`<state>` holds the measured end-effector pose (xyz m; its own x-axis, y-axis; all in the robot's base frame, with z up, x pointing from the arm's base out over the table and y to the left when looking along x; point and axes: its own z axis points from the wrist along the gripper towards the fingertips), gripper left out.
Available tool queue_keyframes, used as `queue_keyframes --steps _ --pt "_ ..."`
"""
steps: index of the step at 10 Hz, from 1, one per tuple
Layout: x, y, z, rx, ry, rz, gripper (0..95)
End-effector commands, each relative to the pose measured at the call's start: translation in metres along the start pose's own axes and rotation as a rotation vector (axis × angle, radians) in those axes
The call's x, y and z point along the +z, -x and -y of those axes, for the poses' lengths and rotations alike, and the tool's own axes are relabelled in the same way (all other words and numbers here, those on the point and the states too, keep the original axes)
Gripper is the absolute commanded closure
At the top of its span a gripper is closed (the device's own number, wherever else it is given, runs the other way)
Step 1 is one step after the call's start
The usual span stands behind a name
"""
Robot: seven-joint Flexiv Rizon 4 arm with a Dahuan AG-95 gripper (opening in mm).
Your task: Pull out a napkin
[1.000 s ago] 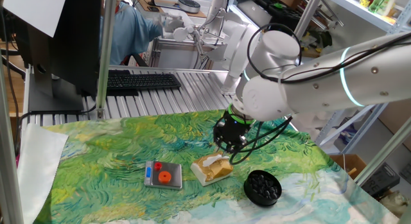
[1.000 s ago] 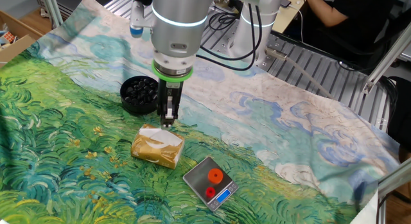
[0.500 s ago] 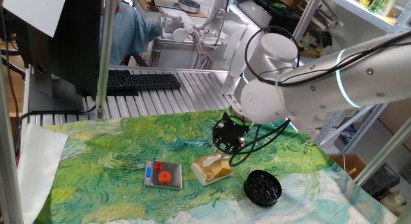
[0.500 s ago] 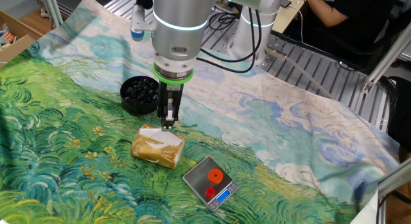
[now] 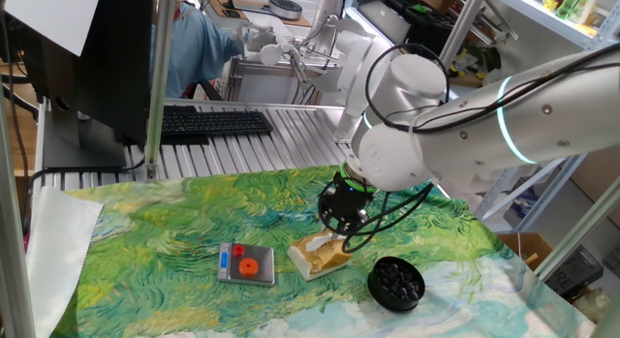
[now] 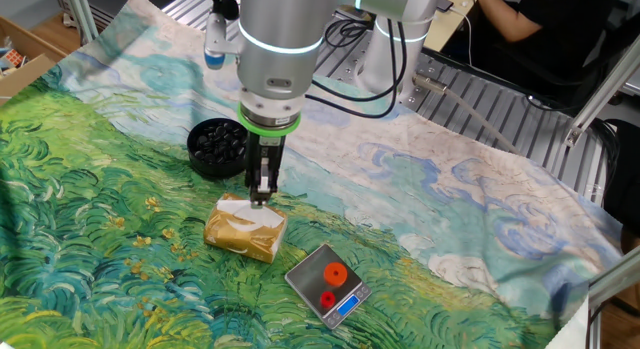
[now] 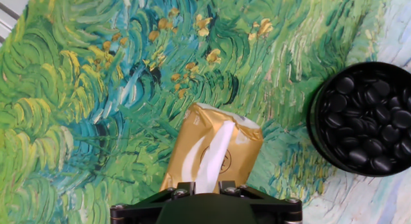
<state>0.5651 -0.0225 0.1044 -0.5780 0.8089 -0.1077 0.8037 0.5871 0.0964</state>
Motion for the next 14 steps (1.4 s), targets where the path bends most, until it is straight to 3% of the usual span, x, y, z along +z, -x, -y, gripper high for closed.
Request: queue_keyframes --steps 1,6,10,14 --pt "0.001 0.001 -0.002 -0.004 0.002 -0.005 76.0" --pt "0.013 0.001 -0.001 -0.020 -0.002 0.000 76.0" --pt "0.017 -0.002 0.009 -0.040 -0.016 0.018 76.0" --pt "0.019 0.000 0.014 -0.046 -0.015 0.016 76.0"
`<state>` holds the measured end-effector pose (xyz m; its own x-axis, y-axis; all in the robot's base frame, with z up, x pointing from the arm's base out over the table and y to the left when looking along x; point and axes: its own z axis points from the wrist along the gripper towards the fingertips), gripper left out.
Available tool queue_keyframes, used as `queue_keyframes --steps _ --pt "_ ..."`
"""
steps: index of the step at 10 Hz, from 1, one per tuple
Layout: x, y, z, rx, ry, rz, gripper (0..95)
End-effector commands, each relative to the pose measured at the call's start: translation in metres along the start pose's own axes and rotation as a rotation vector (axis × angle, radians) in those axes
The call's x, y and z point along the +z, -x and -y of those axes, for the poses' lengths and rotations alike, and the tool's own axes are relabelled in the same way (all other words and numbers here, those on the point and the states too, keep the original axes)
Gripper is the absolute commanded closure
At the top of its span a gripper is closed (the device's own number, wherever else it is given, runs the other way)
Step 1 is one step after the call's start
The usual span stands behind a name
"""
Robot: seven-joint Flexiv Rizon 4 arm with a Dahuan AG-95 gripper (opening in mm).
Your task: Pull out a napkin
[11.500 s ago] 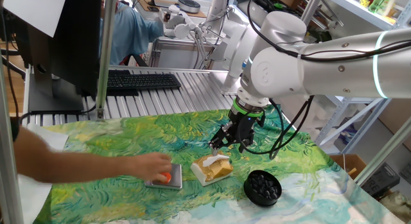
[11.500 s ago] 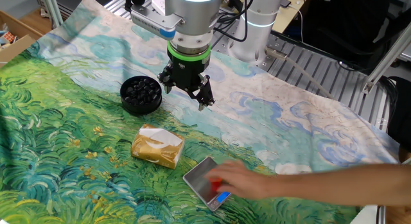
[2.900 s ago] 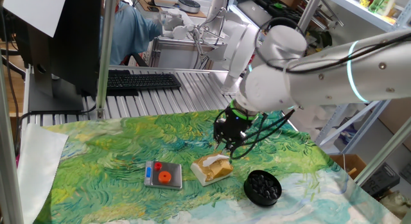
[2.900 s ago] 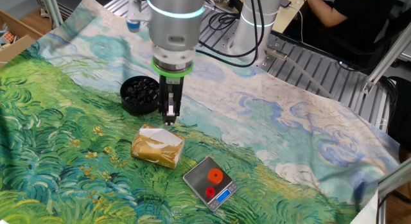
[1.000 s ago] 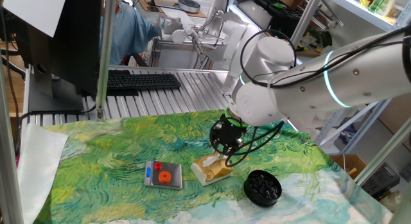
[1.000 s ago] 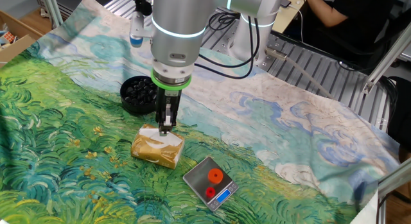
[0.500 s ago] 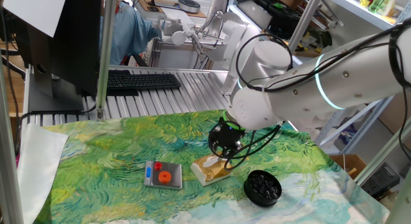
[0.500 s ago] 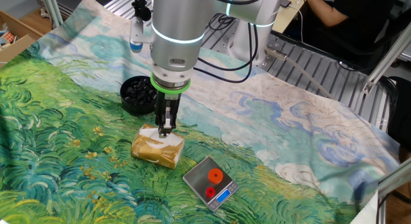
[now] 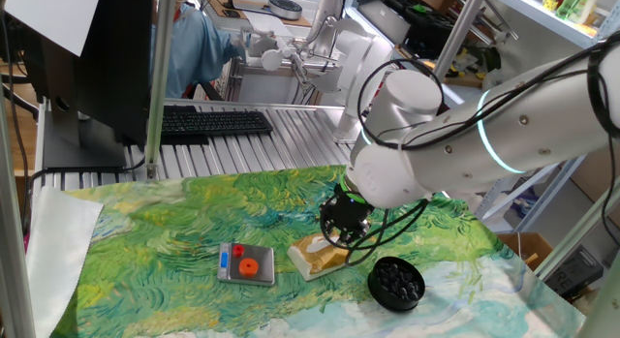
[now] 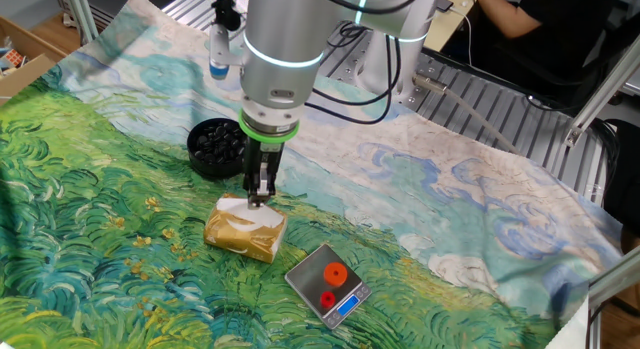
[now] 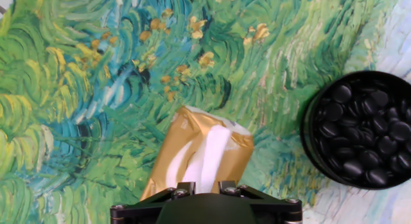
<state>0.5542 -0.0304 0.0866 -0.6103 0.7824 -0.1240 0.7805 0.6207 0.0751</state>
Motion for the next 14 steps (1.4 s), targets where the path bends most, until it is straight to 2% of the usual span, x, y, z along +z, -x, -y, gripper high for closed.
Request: queue_keyframes --steps 1,3,4,10,12,14 --pt "0.003 0.001 -0.001 -0.003 0.004 0.001 76.0" --pt "0.004 0.001 -0.001 -0.003 0.005 0.001 76.0" --pt "0.005 0.001 -0.001 -0.005 0.008 0.002 95.0" --pt "0.004 0.001 -0.001 -0.031 0.008 -0.002 95.0" --pt "-0.003 0.002 -0.002 -0.037 0.001 -0.009 95.0" --pt "-0.027 0.006 -0.002 -0.042 -0.018 -0.030 95.0"
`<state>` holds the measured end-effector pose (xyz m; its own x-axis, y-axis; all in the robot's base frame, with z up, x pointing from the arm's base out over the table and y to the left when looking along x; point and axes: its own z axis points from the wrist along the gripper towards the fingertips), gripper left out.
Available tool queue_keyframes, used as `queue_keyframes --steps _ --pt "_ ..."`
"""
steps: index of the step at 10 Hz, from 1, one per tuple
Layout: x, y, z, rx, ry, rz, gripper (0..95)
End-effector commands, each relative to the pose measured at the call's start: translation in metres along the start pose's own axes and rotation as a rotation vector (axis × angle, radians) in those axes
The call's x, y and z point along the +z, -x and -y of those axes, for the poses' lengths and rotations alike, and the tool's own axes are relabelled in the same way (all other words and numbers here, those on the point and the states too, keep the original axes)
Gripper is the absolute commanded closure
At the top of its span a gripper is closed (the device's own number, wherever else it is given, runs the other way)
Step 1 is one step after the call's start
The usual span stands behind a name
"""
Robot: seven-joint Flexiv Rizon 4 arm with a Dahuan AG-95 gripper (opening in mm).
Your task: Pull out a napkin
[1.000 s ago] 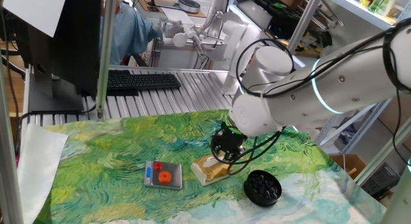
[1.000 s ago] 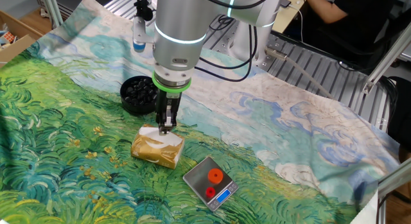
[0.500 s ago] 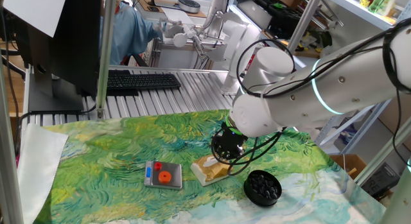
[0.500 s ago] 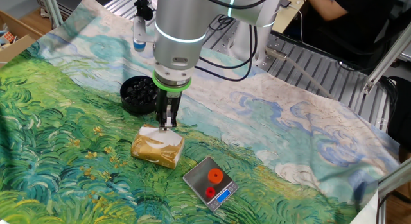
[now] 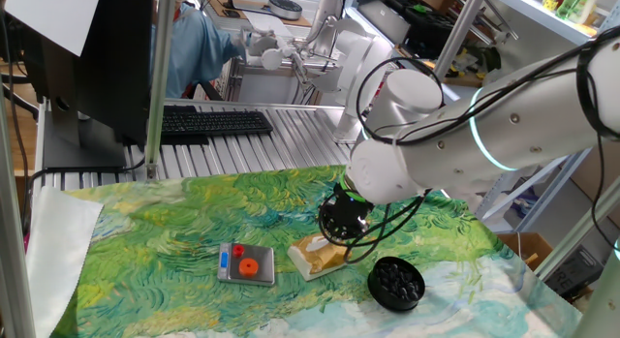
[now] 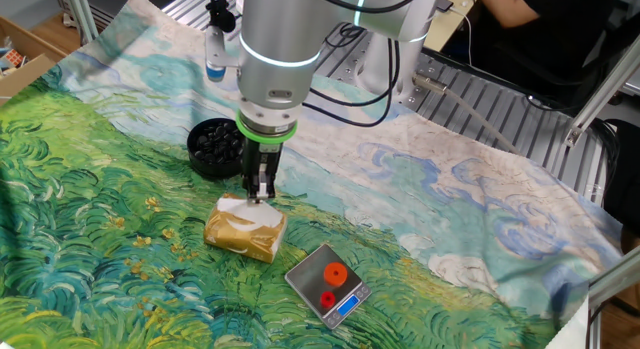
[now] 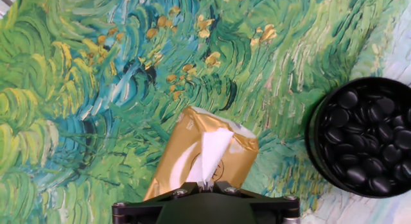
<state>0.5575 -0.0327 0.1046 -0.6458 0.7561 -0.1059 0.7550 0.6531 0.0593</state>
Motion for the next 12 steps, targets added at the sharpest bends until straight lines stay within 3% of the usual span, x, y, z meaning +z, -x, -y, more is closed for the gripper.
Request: queue_keyframes --steps 1,3,4,5,6,7,12 --pt "-0.020 0.001 0.002 0.000 -0.013 -0.016 95.0" --pt "-0.048 0.003 0.006 -0.017 -0.057 -0.056 95.0" --pt "-0.055 0.003 0.008 -0.018 -0.068 -0.066 95.0" --pt "-0.075 0.000 0.011 -0.020 -0.088 -0.086 95.0" --pt "-0.081 -0.002 0.011 -0.020 -0.092 -0.089 95.0" --pt "-0.096 -0.007 0.012 -0.022 -0.107 -0.104 95.0" --pt "-0.126 -0.018 0.020 -0.053 -0.121 -0.116 95.0"
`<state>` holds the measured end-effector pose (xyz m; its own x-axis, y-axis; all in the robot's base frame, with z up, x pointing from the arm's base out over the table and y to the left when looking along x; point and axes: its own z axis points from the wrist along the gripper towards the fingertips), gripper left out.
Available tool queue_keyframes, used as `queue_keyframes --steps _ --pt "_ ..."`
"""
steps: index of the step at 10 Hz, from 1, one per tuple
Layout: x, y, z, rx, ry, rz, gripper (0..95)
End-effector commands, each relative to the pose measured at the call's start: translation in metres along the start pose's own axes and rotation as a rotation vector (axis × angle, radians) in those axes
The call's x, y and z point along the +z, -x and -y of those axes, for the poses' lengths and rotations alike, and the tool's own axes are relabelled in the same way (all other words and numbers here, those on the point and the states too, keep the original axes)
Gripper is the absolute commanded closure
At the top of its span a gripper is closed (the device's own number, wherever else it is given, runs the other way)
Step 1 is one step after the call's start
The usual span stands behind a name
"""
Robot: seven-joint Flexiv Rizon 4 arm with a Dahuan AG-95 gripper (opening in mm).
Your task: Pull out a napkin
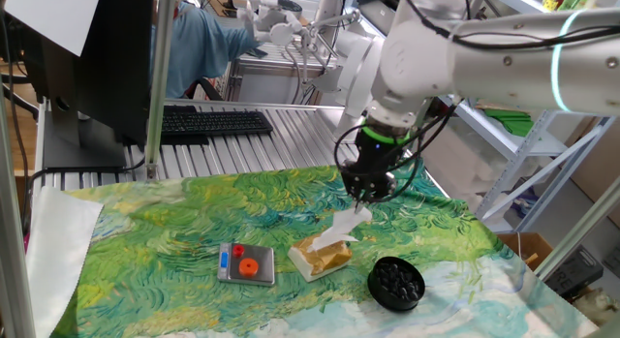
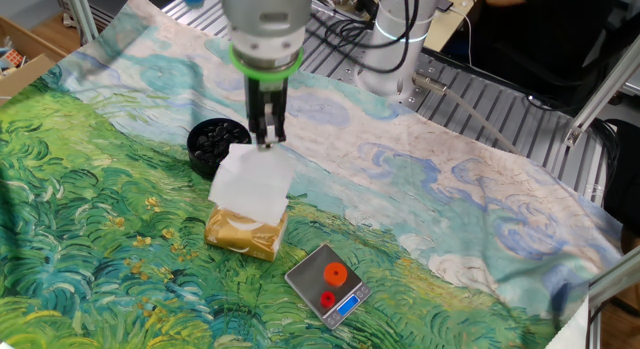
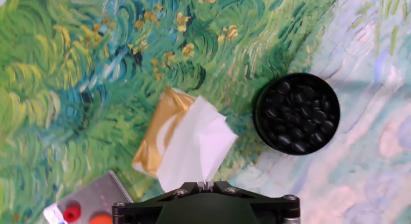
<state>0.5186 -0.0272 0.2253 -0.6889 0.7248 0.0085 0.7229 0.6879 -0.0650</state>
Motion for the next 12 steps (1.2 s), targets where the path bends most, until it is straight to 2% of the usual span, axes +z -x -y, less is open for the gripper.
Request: queue_keyframes --steps 1,3,5,7,8,11,12 --pt "-0.008 -0.006 0.004 -0.008 -0.001 -0.005 95.0" --pt "-0.013 -0.012 0.006 -0.046 -0.002 -0.004 95.0" --pt "-0.019 -0.017 0.011 -0.136 -0.004 -0.003 95.0" --pt "-0.023 -0.024 0.013 -0.167 -0.002 -0.004 95.0" --pt "-0.026 -0.030 0.012 -0.185 -0.002 -0.004 95.0" --pt "-0.038 -0.055 0.009 -0.358 0.002 -0.006 95.0" --pt "-0.039 -0.059 0.010 -0.386 -0.001 -0.003 95.0"
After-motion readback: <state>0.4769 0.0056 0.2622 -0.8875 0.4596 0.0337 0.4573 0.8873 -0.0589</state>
